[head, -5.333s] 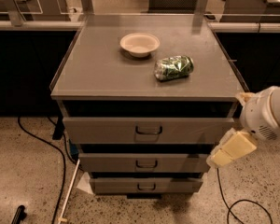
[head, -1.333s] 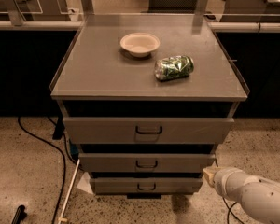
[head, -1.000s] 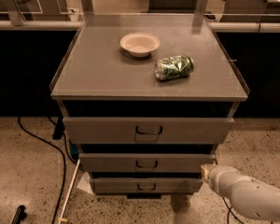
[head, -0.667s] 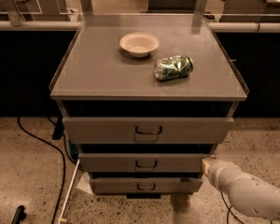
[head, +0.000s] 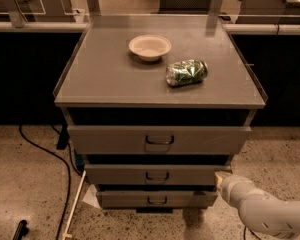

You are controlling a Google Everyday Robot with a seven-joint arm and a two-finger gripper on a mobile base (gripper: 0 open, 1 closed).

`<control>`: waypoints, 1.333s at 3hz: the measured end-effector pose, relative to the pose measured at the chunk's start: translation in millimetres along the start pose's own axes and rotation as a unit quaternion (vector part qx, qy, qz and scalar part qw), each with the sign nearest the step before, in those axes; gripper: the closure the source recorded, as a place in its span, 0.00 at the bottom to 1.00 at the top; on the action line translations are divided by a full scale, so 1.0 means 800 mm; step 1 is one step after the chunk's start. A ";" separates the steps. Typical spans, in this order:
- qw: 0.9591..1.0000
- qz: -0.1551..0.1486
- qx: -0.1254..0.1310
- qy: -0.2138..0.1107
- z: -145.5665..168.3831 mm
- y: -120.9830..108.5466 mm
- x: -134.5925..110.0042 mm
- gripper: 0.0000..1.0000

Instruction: Open middle drawer

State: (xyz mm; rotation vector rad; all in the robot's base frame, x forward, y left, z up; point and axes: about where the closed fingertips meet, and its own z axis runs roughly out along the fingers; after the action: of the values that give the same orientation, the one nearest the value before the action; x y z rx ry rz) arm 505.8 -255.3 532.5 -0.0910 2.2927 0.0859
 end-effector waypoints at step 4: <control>0.995 0.002 0.017 -0.100 0.081 0.016 -0.010 1.00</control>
Offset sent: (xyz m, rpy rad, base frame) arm 0.0437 0.0140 -0.0465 -0.0044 -0.2309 -0.0642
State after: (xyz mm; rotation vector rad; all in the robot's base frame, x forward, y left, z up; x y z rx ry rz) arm 558.2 -236.0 495.8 -0.0575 2.0935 0.0542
